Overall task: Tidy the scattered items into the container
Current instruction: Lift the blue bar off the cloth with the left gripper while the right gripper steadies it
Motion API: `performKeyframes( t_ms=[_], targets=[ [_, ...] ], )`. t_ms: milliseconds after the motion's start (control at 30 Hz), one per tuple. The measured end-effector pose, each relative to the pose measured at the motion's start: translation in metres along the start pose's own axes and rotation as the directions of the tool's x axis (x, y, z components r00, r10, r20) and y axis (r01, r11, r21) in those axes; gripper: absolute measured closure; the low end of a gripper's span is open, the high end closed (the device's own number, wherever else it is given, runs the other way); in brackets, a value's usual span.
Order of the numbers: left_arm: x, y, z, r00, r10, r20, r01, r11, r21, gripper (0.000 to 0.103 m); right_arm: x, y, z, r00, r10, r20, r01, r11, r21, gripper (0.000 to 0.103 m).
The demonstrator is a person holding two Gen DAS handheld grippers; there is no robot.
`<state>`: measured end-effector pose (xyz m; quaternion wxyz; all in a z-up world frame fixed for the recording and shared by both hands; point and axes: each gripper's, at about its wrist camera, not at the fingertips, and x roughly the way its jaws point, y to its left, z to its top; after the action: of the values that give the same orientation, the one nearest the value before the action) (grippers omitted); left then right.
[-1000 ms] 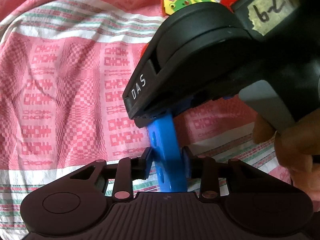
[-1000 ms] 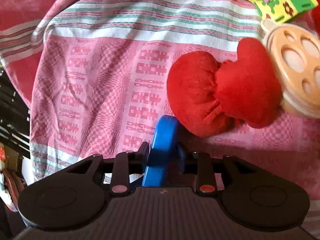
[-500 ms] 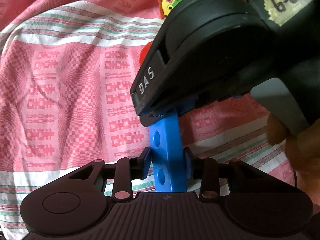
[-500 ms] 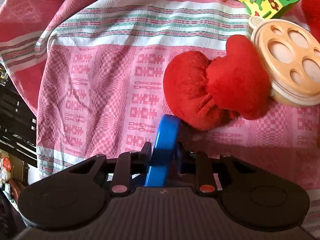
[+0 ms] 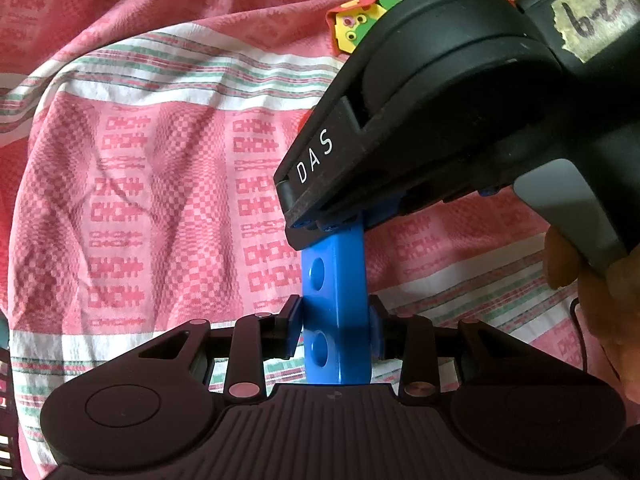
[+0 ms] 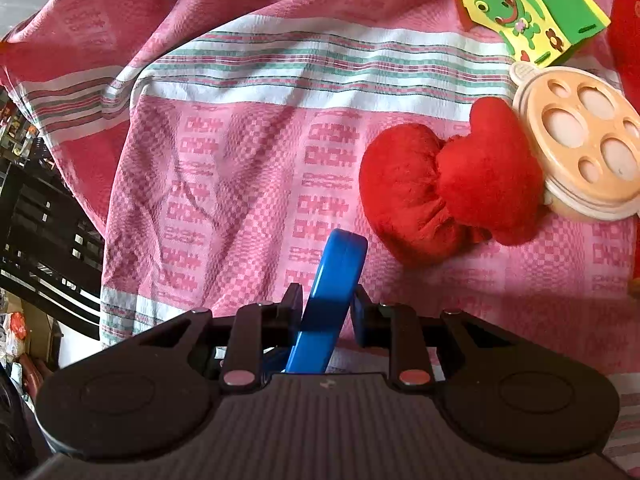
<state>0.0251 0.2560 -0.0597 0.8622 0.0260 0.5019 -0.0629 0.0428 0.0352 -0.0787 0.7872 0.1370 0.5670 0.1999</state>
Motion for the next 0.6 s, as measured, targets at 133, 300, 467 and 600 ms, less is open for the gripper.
performKeyframes(
  t_ms=[133, 300, 467, 600],
  targets=[
    [-0.004, 0.012, 0.004, 1.0, 0.006, 0.002, -0.006, 1.0, 0.007, 0.069, -0.005, 0.003, -0.003, 1.0, -0.003, 0.01, 0.003, 1.0, 0.003, 0.074],
    [-0.011, 0.026, 0.011, 1.0, -0.002, 0.015, 0.002, 1.0, 0.026, 0.069, -0.013, 0.003, -0.006, 0.999, -0.005, 0.032, 0.004, 1.0, 0.016, 0.074],
    [-0.017, 0.038, 0.021, 0.999, -0.016, 0.029, 0.014, 0.998, 0.053, 0.069, -0.029, 0.0, -0.011, 0.998, -0.015, 0.065, 0.012, 0.999, 0.035, 0.074],
    [-0.022, 0.047, 0.03, 0.998, -0.038, 0.049, 0.034, 0.997, 0.075, 0.069, -0.042, -0.002, -0.015, 0.995, -0.032, 0.095, 0.027, 0.998, 0.052, 0.074]
  ],
)
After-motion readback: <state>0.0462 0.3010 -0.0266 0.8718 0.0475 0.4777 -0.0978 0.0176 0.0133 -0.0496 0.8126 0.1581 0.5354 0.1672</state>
